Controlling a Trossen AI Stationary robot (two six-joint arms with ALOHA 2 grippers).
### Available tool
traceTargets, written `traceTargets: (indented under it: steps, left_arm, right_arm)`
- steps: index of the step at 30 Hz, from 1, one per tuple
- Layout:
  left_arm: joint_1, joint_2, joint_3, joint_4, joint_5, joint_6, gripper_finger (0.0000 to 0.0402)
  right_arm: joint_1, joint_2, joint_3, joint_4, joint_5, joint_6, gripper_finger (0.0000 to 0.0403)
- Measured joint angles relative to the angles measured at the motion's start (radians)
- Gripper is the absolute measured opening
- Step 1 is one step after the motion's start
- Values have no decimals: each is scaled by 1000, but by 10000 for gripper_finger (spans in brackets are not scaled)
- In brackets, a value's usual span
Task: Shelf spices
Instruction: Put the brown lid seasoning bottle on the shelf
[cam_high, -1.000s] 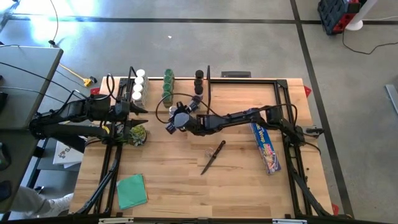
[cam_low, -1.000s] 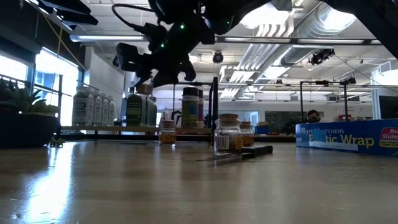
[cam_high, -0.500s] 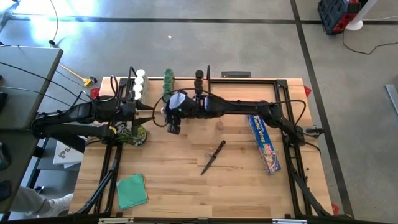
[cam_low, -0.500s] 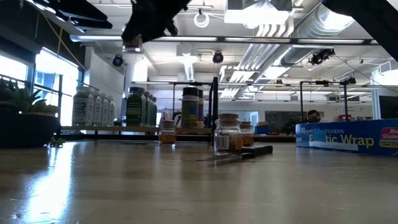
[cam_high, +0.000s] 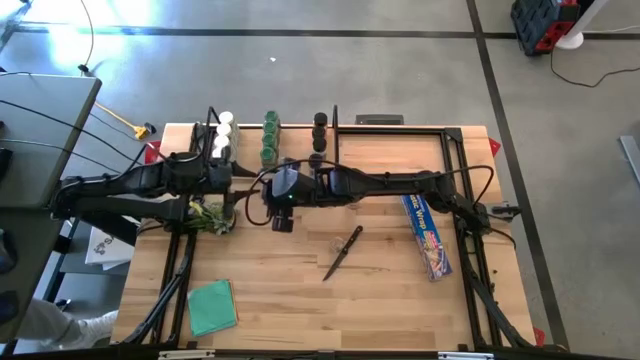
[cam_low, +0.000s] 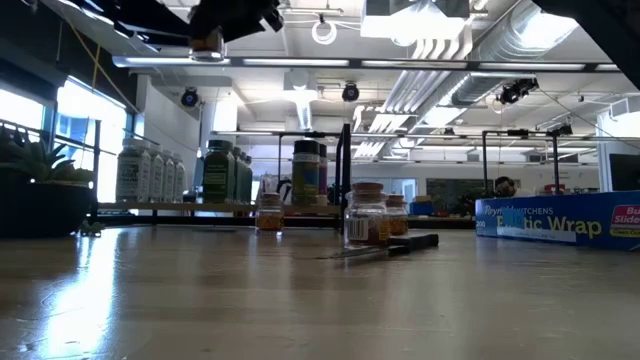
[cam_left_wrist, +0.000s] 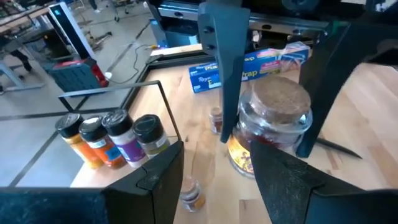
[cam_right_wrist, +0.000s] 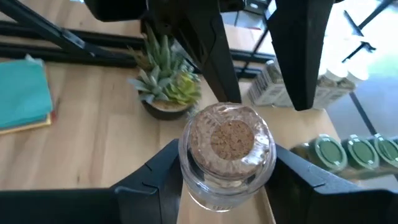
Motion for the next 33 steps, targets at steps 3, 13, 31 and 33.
traceTargets:
  steps: [3, 13, 31, 33]
  left_arm:
    - [0, 18, 0, 11, -1, 1, 183]
    - [-1, 23, 0, 32, 62, 0, 183]
    - [0, 43, 1, 42, 1, 9, 183]
    - [0, 62, 0, 60, 1, 10, 183]
  right_arm:
    - [-4, 0, 0, -17, 2, 4, 168]
    - [-23, 0, 0, -56, 7, 43, 168]
    - [-14, 0, 0, -70, 1, 35, 168]
    - [-14, 0, 0, -77, 2, 35, 168]
